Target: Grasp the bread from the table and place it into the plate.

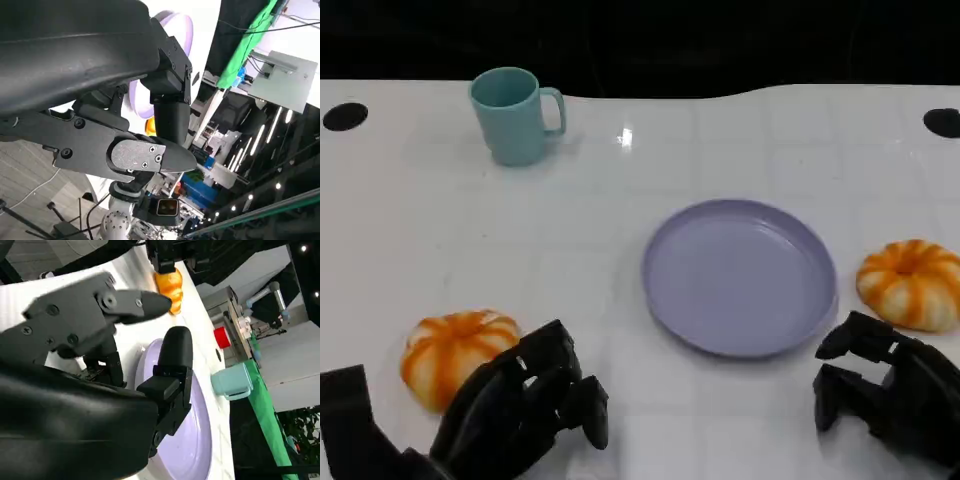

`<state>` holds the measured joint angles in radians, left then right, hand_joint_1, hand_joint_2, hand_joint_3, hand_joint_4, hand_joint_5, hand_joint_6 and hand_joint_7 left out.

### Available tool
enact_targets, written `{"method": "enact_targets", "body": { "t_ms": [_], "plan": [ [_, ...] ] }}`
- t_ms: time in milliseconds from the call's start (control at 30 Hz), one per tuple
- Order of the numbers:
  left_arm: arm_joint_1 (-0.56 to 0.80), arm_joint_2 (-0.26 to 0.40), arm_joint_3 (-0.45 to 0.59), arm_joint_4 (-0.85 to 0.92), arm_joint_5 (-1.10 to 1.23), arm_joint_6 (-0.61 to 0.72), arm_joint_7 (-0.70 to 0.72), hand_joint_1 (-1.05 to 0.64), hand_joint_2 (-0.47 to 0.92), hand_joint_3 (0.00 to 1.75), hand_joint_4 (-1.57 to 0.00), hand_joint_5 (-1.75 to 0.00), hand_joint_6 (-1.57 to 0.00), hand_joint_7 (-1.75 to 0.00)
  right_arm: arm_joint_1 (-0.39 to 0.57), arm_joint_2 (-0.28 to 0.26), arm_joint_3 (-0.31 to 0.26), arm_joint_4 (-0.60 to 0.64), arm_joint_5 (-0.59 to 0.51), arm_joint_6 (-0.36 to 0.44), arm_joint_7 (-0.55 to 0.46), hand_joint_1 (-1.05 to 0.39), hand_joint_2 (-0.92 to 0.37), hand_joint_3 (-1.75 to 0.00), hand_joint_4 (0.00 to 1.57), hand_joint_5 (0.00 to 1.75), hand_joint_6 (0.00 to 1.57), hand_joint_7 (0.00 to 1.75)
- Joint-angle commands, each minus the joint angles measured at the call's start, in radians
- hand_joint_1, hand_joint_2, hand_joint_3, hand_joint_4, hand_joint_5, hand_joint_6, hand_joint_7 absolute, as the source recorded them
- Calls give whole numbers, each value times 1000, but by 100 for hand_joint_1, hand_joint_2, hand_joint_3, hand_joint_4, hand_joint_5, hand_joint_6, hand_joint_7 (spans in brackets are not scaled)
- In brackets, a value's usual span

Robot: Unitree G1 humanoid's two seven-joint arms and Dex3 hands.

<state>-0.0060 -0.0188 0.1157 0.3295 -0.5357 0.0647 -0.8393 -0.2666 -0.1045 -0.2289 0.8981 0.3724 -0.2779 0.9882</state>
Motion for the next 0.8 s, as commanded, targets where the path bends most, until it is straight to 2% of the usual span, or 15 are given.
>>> {"method": "enact_targets", "body": {
  "t_ms": [33,267,667,733,800],
  "plan": [
    [3,13,2,-7,-2,4,-1,-61,92,21,-74,-175,-57,-161,5,-12,-6,2,1,-11,-3,-57,-92,-14,66,158,70,118],
    [3,12,3,-3,0,-3,-3,-62,92,20,-73,-175,-56,-160,7,-11,-5,-1,-2,-23,-5,-60,-92,-16,68,162,70,127],
    [6,19,3,-25,6,-23,-5,-62,92,20,-72,-175,-57,-154,1,-10,-9,12,3,-25,6,-58,-92,-16,69,162,71,126],
    [14,20,3,-45,32,-86,1,-61,92,19,-65,-174,-54,-147,2,-8,-7,12,0,-32,3,-57,-92,-16,69,162,70,126],
    [19,24,0,-53,73,-172,8,-62,92,17,-57,-161,-56,-121,2,-9,-5,13,-5,-36,-5,-59,-92,-15,69,161,70,126]
  ]
}}
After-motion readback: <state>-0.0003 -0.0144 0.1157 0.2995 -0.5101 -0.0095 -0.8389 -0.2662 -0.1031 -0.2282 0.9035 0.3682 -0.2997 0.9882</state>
